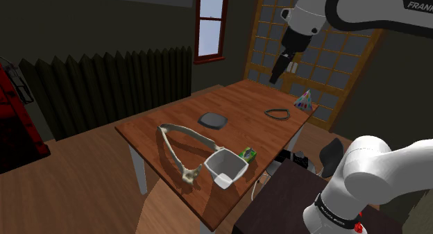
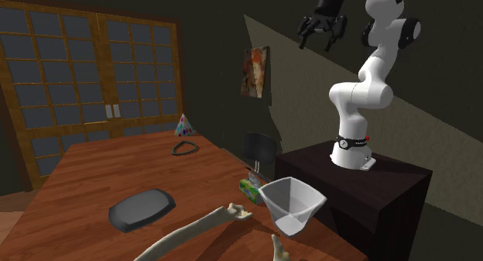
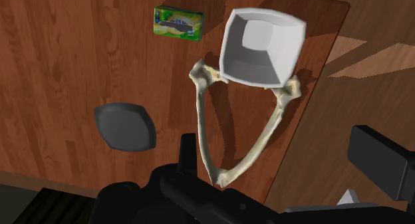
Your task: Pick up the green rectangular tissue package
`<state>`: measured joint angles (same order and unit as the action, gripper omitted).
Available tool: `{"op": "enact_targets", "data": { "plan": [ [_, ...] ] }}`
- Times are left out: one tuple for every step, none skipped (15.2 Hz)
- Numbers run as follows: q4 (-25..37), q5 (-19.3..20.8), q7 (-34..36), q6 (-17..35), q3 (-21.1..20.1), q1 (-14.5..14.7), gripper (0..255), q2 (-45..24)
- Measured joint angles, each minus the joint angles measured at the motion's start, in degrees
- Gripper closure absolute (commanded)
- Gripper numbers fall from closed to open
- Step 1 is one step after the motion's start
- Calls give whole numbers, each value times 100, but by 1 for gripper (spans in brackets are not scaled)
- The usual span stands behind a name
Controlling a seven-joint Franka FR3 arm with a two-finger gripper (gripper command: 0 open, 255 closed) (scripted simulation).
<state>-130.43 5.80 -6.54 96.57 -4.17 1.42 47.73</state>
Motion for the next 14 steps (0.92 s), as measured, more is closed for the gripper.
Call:
{"op": "enact_targets", "data": {
  "plan": [
    [0, 0, 0, 0, 0, 0, 0, 0],
    [-85, 11, -92, 65, 60, 22, 0, 9],
    [-225, 34, -242, 171, 159, 52, 0, 27],
    [-373, 52, -409, 281, 260, 93, 0, 43],
    [-539, 78, -589, 431, 373, 131, 0, 35],
    [-697, 105, -781, 568, 494, 169, 0, 30],
    [-821, 145, -996, 693, 636, 199, 0, 6],
    [-1012, 173, -1187, 840, 751, 237, 0, 24],
    [-1156, 209, -1388, 1002, 882, 271, 0, -23],
    [-1280, 254, -1612, 1140, 1033, 295, 0, -62],
    [-1362, 298, -1834, 1264, 1177, 321, 0, -134],
    [-1479, 336, -2042, 1403, 1310, 351, 0, -188],
    [-1538, 364, -2243, 1552, 1437, 391, 0, -310],
    [-1622, 400, -2456, 1691, 1576, 421, 0, -402]
  ]
}}
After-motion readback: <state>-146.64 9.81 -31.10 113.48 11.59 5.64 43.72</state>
